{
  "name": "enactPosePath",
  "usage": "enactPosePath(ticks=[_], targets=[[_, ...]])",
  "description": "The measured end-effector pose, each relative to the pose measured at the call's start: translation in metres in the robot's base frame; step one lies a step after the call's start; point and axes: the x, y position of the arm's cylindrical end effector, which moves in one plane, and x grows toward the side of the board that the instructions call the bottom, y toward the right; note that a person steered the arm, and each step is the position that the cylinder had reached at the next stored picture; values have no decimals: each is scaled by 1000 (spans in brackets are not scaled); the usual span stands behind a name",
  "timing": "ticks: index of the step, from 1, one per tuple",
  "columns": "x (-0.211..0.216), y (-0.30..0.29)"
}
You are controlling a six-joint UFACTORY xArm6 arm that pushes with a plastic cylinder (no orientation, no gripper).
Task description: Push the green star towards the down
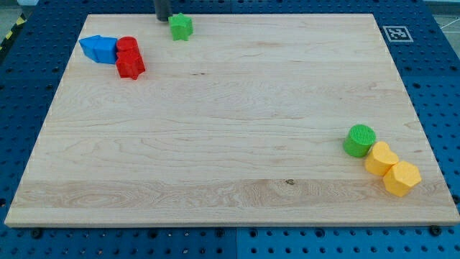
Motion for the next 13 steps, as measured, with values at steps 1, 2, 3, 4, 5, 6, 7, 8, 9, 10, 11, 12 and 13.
enactPosePath(ticks=[1, 2, 3, 4, 5, 6, 7, 8, 9, 10, 11, 12, 13], targets=[[4, 13], [5, 16], [9, 22], [19, 31], [33, 41], [45, 48], [53, 53], [58, 55], [67, 61], [49, 58], [46, 47], [53, 46], [64, 46]])
